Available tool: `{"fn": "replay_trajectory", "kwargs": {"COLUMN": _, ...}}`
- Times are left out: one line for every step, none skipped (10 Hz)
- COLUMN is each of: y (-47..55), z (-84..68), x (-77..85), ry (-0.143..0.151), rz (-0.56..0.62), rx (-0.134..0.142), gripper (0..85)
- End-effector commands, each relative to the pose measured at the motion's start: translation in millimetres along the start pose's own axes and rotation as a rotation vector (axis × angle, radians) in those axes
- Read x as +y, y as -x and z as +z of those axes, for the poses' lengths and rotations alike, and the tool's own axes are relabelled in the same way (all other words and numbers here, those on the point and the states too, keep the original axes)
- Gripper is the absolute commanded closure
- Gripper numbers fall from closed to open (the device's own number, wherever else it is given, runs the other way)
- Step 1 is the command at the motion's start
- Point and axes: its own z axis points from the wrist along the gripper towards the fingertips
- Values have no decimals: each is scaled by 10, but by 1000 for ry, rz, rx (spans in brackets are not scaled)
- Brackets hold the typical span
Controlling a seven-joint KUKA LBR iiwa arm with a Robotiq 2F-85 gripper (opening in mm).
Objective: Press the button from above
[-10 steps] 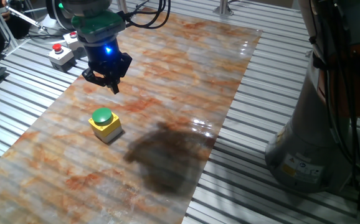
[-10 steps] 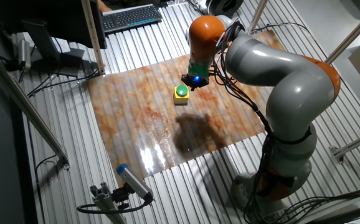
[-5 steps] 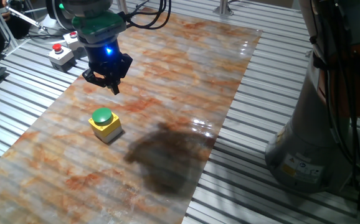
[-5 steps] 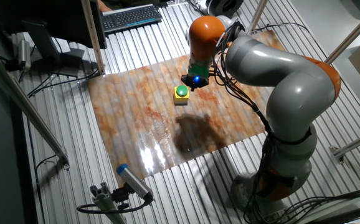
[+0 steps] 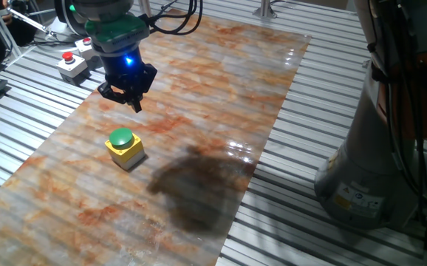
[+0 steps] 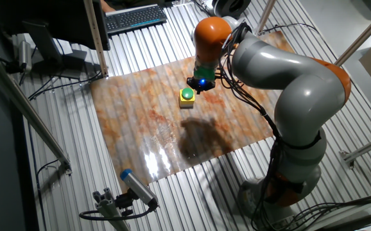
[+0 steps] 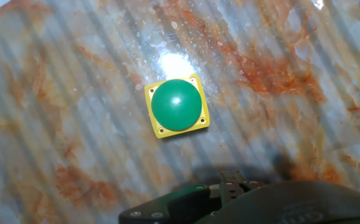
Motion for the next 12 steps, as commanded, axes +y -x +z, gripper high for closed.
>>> {"fn": "replay_trajectory", "kwargs": {"y": 2, "z": 2, "x": 0, "ry": -1, "rz": 0, "rx": -1, "gripper": 850}}
{"fn": "replay_trajectory", "kwargs": {"y": 4, "z": 3, "x": 0, "ry": -1, "rz": 0, "rx": -1, "gripper": 850}}
{"fn": "replay_trajectory", "kwargs": {"y": 5, "z": 2, "x": -1, "ry": -1, "rz": 0, "rx": -1, "gripper": 850}}
{"fn": "replay_trajectory", "kwargs": {"y": 1, "z": 0, "x": 0, "ry": -3, "rz": 0, "rx": 0, "gripper": 850}}
{"fn": "replay_trajectory", "kwargs": {"y": 1, "z": -3, "x": -1, "ry": 2, "rz": 2, "rx": 3, "gripper": 850}}
{"fn": "replay_trajectory", "kwargs": {"y": 2, "z": 1, "x": -1, "ry": 0, "rz": 0, "rx": 3, "gripper": 850}}
{"fn": "replay_trajectory", "kwargs": {"y": 1, "z": 1, "x": -1, "ry": 0, "rz": 0, "rx": 4, "gripper": 850}}
{"fn": "replay_trajectory", "kwargs": {"y": -1, "z": 2, "x": -1, "ry": -1, "rz": 0, "rx": 5, "gripper": 850}}
{"fn": "replay_trajectory", "kwargs": {"y": 1, "z": 2, "x": -1, "ry": -4, "rz": 0, "rx": 3, "gripper": 850}}
{"fn": "replay_trajectory", "kwargs": {"y": 0, "z": 1, "x": -2, "ry": -6, "rz": 0, "rx": 4, "gripper": 850}}
{"fn": "replay_trajectory", "kwargs": {"y": 0, "z": 2, "x": -1, "ry": -3, "rz": 0, "rx": 5, "gripper": 850}}
{"fn": "replay_trajectory", "kwargs": {"y": 0, "z": 2, "x": -1, "ry": -3, "rz": 0, "rx": 5, "gripper": 850}}
